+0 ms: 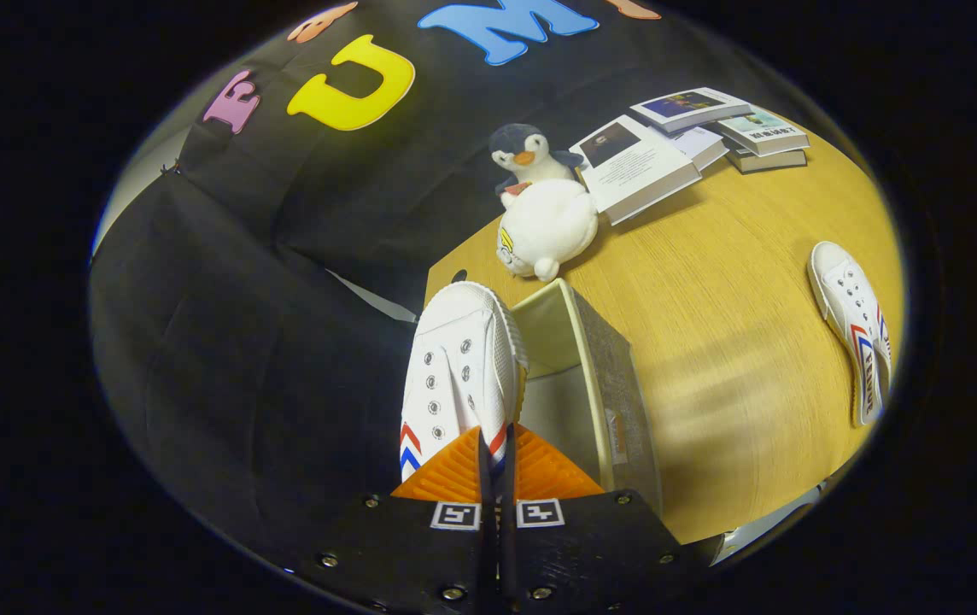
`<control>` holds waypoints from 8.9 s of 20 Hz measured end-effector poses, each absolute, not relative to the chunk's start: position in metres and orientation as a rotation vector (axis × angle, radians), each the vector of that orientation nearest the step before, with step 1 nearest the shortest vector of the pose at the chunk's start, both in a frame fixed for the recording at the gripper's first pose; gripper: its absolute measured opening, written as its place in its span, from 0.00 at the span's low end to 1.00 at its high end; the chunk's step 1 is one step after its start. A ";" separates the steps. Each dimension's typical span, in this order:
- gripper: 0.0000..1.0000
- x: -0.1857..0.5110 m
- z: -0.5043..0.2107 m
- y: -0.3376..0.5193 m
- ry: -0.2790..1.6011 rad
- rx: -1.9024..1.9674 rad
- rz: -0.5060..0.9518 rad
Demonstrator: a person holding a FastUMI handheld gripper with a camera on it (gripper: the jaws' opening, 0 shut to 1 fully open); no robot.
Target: Open the storage box then place both shoes into the box .Put the left shoe in first, then the right shoe, with the right side of both shoes facing outward in a uniform manner.
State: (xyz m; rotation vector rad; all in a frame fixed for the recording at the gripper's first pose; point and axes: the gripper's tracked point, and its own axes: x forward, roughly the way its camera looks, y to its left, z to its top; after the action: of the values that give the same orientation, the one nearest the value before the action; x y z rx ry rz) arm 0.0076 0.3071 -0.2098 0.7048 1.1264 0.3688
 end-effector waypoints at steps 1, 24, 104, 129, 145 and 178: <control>0.01 0.005 -0.214 0.312 1.133 0.691 0.368; 0.46 -0.013 -0.270 0.375 1.251 0.569 0.392; 0.00 -0.011 -0.389 -0.032 1.330 0.430 -0.045; 0.00 0.003 -0.216 0.144 1.161 0.583 0.219; 0.00 -0.011 -0.207 0.271 1.199 0.480 0.340; 0.99 0.045 -0.055 0.142 0.560 0.189 0.293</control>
State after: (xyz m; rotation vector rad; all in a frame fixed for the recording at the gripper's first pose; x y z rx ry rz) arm 0.0446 0.1419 -0.0550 0.1889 0.5600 0.2927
